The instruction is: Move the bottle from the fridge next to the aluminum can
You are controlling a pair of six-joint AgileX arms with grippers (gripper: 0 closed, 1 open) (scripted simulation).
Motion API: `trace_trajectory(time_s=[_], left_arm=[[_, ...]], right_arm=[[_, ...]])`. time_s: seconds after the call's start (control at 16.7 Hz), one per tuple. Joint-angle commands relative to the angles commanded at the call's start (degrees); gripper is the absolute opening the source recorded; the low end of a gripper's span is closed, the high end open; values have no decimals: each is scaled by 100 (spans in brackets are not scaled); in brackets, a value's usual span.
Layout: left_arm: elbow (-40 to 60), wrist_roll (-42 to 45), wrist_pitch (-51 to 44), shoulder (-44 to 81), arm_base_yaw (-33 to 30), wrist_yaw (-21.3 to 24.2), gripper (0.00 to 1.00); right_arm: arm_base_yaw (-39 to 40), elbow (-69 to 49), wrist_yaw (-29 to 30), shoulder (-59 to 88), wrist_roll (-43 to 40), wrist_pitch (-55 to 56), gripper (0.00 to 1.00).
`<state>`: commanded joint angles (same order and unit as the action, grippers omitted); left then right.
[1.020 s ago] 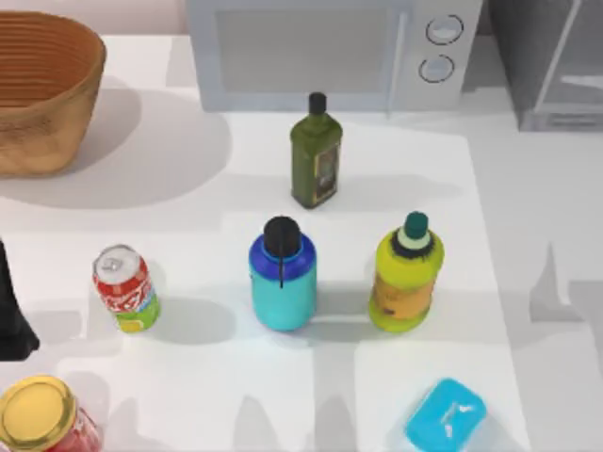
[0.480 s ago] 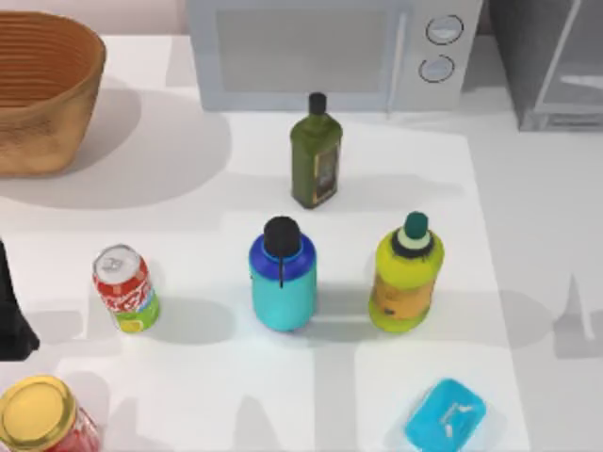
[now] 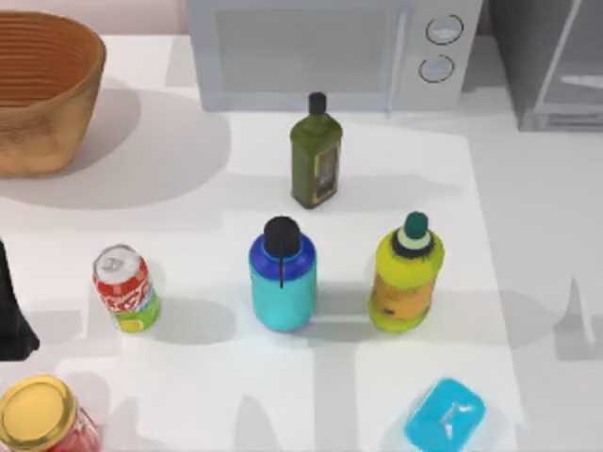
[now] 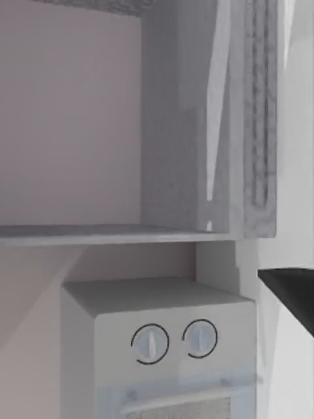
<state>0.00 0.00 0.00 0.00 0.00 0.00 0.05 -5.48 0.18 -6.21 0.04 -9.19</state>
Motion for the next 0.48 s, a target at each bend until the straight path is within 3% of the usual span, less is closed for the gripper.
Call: trace_trajectory(time_s=[0.48], left_arm=[[0, 0, 0, 0, 0, 0, 100]], right_arm=[[-4, -1685, -17, -2059, -8, -3839, 100]])
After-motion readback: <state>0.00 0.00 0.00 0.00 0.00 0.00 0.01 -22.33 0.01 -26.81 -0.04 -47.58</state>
